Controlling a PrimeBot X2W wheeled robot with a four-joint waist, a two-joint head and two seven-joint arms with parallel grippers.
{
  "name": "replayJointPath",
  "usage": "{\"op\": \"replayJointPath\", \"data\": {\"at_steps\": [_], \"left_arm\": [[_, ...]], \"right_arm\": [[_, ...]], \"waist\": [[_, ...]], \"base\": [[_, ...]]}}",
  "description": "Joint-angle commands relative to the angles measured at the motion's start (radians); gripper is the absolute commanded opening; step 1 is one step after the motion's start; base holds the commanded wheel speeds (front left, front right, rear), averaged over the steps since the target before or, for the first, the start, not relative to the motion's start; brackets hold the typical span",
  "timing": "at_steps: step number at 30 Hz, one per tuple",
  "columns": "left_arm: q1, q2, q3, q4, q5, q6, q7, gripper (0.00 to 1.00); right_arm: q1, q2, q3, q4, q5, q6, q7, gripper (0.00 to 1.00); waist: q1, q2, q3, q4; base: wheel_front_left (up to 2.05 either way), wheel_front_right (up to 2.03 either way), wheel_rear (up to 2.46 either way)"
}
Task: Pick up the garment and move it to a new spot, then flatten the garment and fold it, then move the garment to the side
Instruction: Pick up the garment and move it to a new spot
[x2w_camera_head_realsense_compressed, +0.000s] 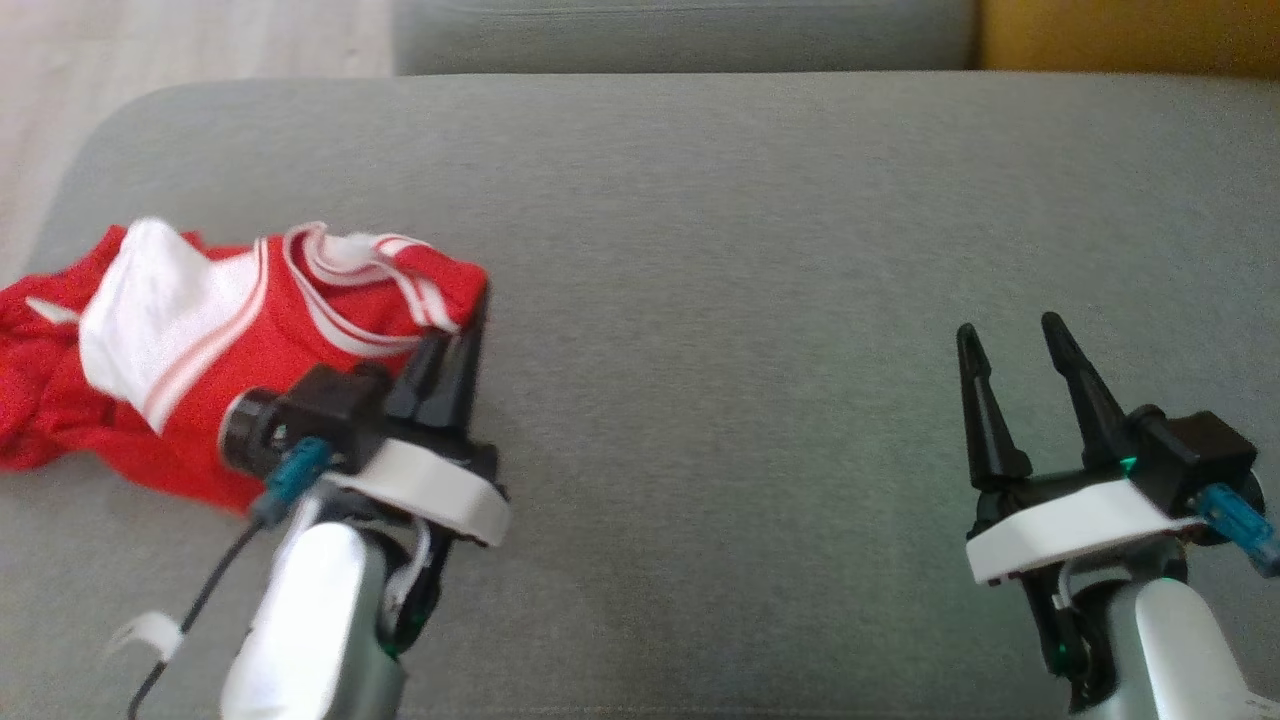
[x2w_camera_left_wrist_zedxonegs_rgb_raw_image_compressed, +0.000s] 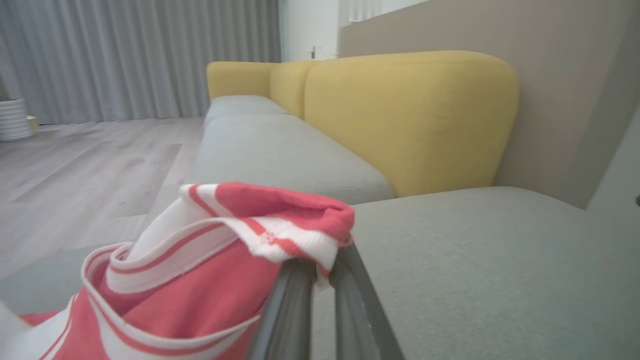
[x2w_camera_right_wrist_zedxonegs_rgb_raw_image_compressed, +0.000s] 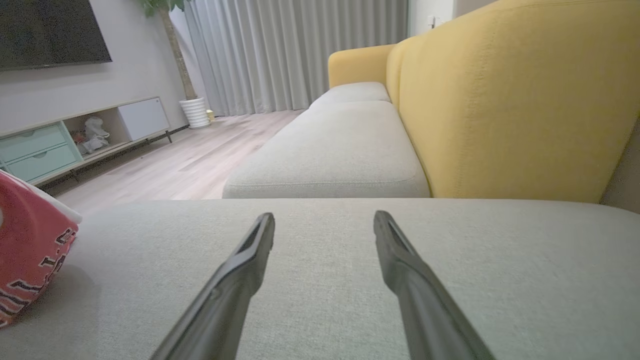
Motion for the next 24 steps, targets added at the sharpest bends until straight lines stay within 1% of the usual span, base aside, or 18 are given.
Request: {"op": "replayJointPath", "data": {"at_steps": [1,7,8,10,13,14,18,24], "left_arm": [[-0.067,0.006,0.007,-0.043,-0.004,-0.004,0.007,0.00],[-0.147,0.004,-0.077,-0.019,-0.010,-0.016,0.027,0.00],[-0.147,0.004,-0.077,-0.019,-0.010,-0.016,0.027,0.00],[-0.182,0.003,-0.097,-0.006,-0.016,-0.018,0.029,0.00],[-0.287,0.001,-0.137,0.046,-0.023,-0.020,0.038,0.00],[-0.305,0.001,-0.147,0.058,-0.023,-0.021,0.040,0.00],[-0.370,0.000,-0.188,0.113,-0.025,-0.022,0.043,0.00],[-0.409,0.003,-0.270,0.239,-0.028,-0.024,0.071,0.00]], "right_arm": [[-0.033,-0.003,0.030,-0.036,0.008,0.008,-0.013,1.00],[-0.051,-0.003,0.050,-0.037,0.029,0.008,-0.027,1.00],[-0.051,-0.003,0.050,-0.037,0.029,0.008,-0.027,1.00],[-0.057,-0.003,0.053,-0.035,0.040,0.008,-0.038,1.00],[-0.073,-0.003,0.066,-0.027,0.062,0.008,-0.064,1.00],[-0.077,-0.003,0.071,-0.025,0.067,0.008,-0.071,1.00],[-0.089,-0.003,0.081,-0.014,0.090,0.008,-0.102,1.00],[-0.101,-0.003,0.103,0.010,0.114,0.008,-0.141,1.00]], "waist": [[0.0001,0.0000,0.016,-0.068],[0.0001,0.0000,0.058,-0.206],[0.0001,0.0000,0.058,-0.206],[0.0001,0.0000,0.076,-0.248],[0.0001,0.0000,0.142,-0.341],[0.0001,0.0000,0.157,-0.359],[0.0001,0.0000,0.209,-0.413],[0.0001,0.0000,0.260,-0.457]], "base": [[0.00,0.00,0.00],[0.00,0.00,0.00],[0.00,0.00,0.00],[0.00,0.00,0.00],[0.00,0.00,0.00],[0.00,0.00,0.00],[0.00,0.00,0.00],[0.00,0.00,0.00]]}}
